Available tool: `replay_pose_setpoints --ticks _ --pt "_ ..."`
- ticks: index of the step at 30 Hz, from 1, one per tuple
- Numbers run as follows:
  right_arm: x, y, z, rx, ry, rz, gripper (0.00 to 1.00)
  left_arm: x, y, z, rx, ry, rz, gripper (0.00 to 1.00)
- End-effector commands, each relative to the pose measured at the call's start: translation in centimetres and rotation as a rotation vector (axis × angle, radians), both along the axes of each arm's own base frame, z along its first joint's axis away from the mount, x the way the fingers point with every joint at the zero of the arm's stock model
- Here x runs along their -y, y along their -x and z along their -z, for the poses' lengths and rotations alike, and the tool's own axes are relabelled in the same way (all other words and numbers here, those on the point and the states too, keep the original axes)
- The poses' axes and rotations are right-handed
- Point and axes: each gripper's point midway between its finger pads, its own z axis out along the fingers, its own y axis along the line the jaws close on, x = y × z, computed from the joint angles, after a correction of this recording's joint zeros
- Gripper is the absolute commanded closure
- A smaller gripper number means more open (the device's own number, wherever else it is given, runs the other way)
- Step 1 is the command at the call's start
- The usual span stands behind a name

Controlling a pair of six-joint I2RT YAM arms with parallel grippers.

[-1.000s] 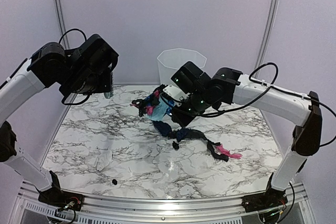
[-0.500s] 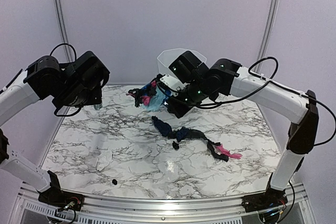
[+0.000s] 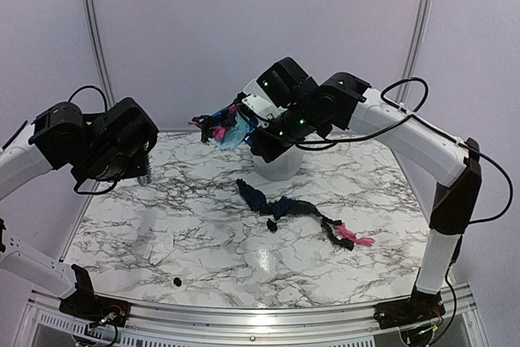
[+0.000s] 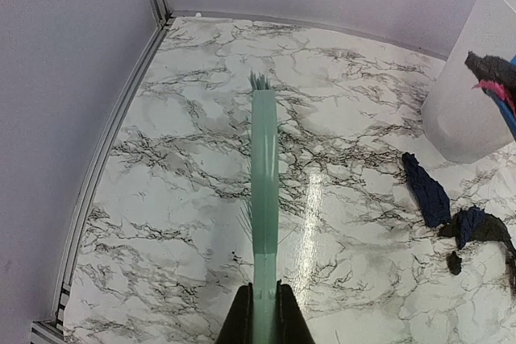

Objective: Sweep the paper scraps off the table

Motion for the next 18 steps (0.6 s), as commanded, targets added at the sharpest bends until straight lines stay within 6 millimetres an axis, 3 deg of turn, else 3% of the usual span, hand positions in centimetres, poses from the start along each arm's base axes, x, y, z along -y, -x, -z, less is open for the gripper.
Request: replay_pose_setpoints --ticks 1,8,18 --pt "-0.3 -1.2 -1.9 0.013 -0.044 0.014 1.0 -0.6 0.7 0.5 -0.022 0.019 -0.011 1.0" --pt "-0.3 -3.2 -3.8 0.019 -0.106 0.031 1.0 -0.5 1.0 1.1 -0.046 0.028 -0.003 1.0" --pt "2.2 -7.3 -6.1 -0.014 -0.234 0.078 1.0 0.4 1.1 2.0 -0.087 0.023 0.02 1.0"
